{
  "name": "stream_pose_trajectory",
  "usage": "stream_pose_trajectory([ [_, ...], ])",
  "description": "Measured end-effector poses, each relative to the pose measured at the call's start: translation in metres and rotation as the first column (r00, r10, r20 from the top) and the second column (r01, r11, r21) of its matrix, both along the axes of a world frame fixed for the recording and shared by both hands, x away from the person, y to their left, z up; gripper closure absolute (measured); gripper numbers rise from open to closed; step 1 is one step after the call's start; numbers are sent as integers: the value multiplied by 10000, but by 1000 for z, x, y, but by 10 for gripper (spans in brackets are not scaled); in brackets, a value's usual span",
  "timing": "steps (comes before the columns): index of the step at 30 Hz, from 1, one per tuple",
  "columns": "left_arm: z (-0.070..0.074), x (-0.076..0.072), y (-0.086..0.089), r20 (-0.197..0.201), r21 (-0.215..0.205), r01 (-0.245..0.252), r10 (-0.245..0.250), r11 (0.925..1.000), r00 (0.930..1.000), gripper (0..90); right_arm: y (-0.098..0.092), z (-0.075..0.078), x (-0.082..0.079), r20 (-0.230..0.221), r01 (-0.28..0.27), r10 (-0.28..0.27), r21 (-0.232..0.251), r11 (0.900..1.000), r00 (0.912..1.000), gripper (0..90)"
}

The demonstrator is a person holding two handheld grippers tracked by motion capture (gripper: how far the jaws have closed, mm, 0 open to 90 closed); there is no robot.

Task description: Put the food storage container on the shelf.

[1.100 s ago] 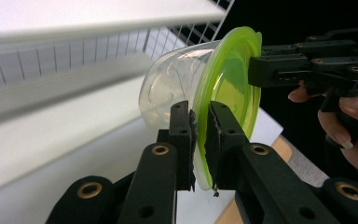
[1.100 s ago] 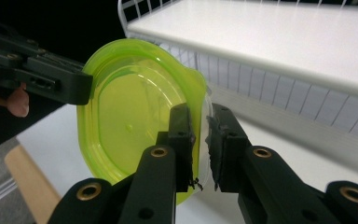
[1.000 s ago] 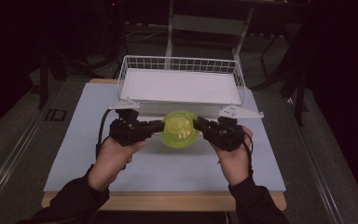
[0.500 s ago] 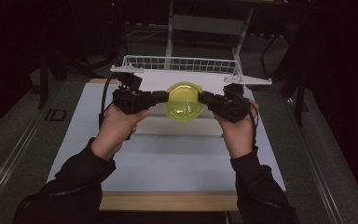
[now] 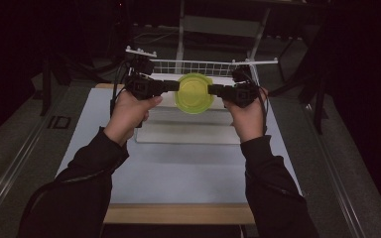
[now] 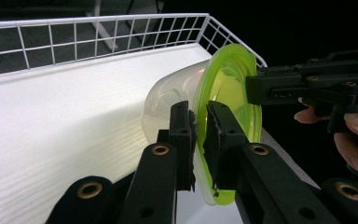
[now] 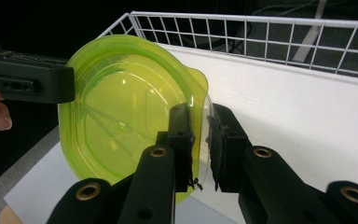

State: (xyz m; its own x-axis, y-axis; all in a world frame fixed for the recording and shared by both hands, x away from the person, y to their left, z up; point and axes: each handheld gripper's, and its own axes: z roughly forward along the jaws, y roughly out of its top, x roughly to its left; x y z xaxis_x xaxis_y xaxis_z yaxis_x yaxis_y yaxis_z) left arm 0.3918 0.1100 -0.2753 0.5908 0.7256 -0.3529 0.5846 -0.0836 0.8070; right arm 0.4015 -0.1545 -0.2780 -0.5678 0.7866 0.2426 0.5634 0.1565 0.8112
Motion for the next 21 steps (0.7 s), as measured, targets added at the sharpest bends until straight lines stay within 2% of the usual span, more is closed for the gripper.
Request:
stream_pose_trajectory([
  [2,-1,3,0,-106,-7,30,-30,10000,9999,818,1,-2,5,-213,114,-115,-69,9999,9997,795],
  [3,-3,9,-1,-210,-31,77,-78,10000,9997,818,0,-3,7,-266,162,-163,-63,9998,9995,794],
  [8,-8,20,-5,-356,-208,147,-154,9997,9992,816,-5,-4,15,-469,238,-244,-141,9996,9986,794],
  [12,-15,31,-7,-592,-255,51,-66,9997,9982,814,-5,-6,23,-599,385,-401,-267,9989,9974,795],
  [15,-21,39,-6,-797,-238,-28,9,9997,9968,813,-3,-10,31,-898,463,-491,-328,9984,9948,795],
  [20,-22,45,-3,-912,-338,-176,145,9993,9957,811,0,-9,38,-1027,463,-491,-294,9985,9935,794],
  [21,-22,49,-2,-882,-322,-216,187,9992,9959,810,1,-9,42,-1215,506,-535,-272,9984,9912,792],
])
